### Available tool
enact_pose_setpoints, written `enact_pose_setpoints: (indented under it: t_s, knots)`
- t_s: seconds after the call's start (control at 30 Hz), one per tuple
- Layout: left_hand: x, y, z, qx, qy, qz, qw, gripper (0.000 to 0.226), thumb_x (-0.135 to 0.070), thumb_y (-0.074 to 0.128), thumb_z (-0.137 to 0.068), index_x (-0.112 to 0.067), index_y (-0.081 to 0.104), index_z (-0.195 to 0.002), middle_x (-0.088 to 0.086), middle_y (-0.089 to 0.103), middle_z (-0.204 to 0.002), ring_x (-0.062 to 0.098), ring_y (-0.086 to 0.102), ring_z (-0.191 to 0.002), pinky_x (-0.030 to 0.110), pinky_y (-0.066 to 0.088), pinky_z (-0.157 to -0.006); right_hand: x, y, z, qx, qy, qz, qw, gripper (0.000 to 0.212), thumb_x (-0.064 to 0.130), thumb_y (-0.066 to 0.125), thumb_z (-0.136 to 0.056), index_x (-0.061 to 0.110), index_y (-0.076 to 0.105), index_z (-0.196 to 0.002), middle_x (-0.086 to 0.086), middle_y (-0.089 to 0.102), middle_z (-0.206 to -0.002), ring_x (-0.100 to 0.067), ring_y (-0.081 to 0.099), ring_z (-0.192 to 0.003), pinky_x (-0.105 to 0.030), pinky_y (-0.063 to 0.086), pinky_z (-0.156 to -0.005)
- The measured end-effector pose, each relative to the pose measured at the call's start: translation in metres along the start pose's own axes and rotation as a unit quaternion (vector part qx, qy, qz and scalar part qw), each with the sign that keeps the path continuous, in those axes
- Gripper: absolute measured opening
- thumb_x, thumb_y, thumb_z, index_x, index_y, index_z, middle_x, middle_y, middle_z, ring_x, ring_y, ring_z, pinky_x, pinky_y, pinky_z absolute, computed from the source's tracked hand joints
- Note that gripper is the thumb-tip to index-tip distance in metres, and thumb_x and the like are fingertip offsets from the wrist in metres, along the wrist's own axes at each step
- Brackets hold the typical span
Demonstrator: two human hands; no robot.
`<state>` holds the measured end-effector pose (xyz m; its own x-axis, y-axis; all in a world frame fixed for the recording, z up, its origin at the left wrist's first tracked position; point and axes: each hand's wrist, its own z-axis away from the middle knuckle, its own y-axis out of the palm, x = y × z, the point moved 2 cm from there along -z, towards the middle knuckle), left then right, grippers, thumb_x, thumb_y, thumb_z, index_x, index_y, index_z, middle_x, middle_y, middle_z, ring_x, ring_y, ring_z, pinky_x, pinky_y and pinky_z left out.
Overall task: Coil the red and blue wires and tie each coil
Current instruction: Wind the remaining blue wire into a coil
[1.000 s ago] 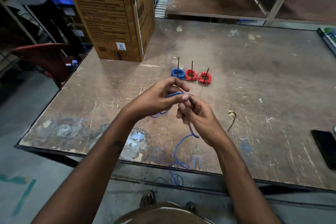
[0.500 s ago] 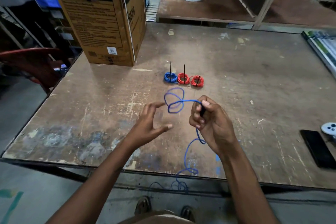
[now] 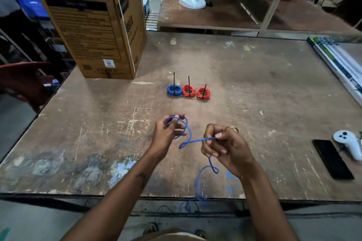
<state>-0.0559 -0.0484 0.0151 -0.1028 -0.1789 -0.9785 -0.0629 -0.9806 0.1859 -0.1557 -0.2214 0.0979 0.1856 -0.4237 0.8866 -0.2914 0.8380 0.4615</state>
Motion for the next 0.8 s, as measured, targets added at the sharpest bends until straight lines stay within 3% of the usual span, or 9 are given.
enact_pose_setpoints:
  t_s: [0.1,0.2,0.3,0.4,0.5,0.6,0.7,0.8]
  knots:
    - [-0.010,0.000,-0.007,0.013,0.004,-0.040,0.999,0.025,-0.016,0.055,-0.111,-0.002,0.069,-0.124,0.014,0.069,-0.111,0.014,0.063,-0.069,0.032,0.060,-0.060,-0.005,-0.011,0.006,0.025,0.132,0.093,0.987,0.044,0.033,0.043,-0.097,-0.002,0.068,-0.092,-0.011,0.060,-0.057,-0.027,0.061,-0.049,-0.039,0.048,-0.064]
    - [-0.024,0.000,-0.011,0.047,0.083,-0.096,0.991,0.036,-0.014,0.065,-0.104,-0.017,0.063,-0.141,0.014,0.062,-0.133,0.024,0.067,-0.096,0.030,0.061,-0.075,-0.016,-0.011,0.002,-0.034,0.211,0.129,0.968,0.064,0.059,0.039,-0.109,0.001,0.058,-0.126,-0.025,0.073,-0.094,-0.035,0.072,-0.062,-0.036,0.057,-0.058]
    - [-0.040,0.007,0.002,0.091,0.179,-0.138,0.970,0.057,-0.006,0.068,-0.102,-0.021,0.049,-0.154,0.007,0.048,-0.147,0.020,0.063,-0.114,0.028,0.059,-0.092,-0.031,-0.005,-0.009,-0.124,0.152,0.088,0.977,0.053,0.060,0.055,-0.102,0.025,0.041,-0.138,-0.024,0.067,-0.128,-0.048,0.074,-0.083,-0.048,0.063,-0.057]
    - [-0.052,0.014,0.017,0.131,0.210,-0.184,0.951,0.084,0.000,0.076,-0.094,-0.023,0.033,-0.162,0.006,0.036,-0.148,0.017,0.058,-0.125,0.028,0.057,-0.100,-0.034,-0.001,-0.021,-0.133,0.056,0.108,0.984,0.048,0.060,0.054,-0.103,0.031,0.054,-0.141,-0.011,0.070,-0.130,-0.045,0.074,-0.104,-0.052,0.060,-0.080]
    - [-0.056,0.006,0.020,0.170,0.207,-0.250,0.930,0.104,-0.017,0.081,-0.086,-0.030,0.017,-0.167,0.003,0.026,-0.155,0.008,0.046,-0.143,0.019,0.044,-0.112,-0.027,0.000,-0.027,-0.127,0.043,0.026,0.991,0.072,0.075,0.049,-0.090,0.014,0.070,-0.123,-0.009,0.071,-0.093,-0.028,0.072,-0.089,-0.050,0.056,-0.090]
    - [-0.054,-0.002,0.018,0.263,0.162,-0.207,0.929,0.104,-0.032,0.074,-0.080,-0.030,0.018,-0.167,-0.002,0.025,-0.166,0.008,0.038,-0.153,0.025,0.040,-0.118,-0.023,-0.003,-0.026,-0.102,0.095,-0.019,0.990,0.085,0.079,0.049,-0.092,0.003,0.067,-0.125,-0.017,0.064,-0.078,-0.032,0.068,-0.071,-0.049,0.062,-0.077]
    - [-0.053,-0.002,0.018,0.261,0.043,0.036,0.964,0.079,-0.033,0.063,-0.084,-0.014,0.042,-0.158,0.002,0.044,-0.166,0.023,0.047,-0.149,0.034,0.047,-0.108,-0.023,0.001,-0.025,-0.092,0.130,0.064,0.985,0.062,0.067,0.044,-0.103,0.019,0.063,-0.137,-0.024,0.073,-0.093,-0.028,0.066,-0.051,-0.038,0.059,-0.062]
    - [-0.052,0.001,0.025,0.196,0.020,0.127,0.972,0.046,-0.023,0.045,-0.110,0.000,0.052,-0.150,0.012,0.056,-0.157,0.031,0.055,-0.143,0.037,0.048,-0.111,-0.032,0.007,-0.033,-0.119,0.111,0.123,0.979,0.045,0.055,0.054,-0.105,0.025,0.056,-0.139,-0.018,0.079,-0.110,-0.016,0.050,-0.036,-0.028,0.045,-0.049]
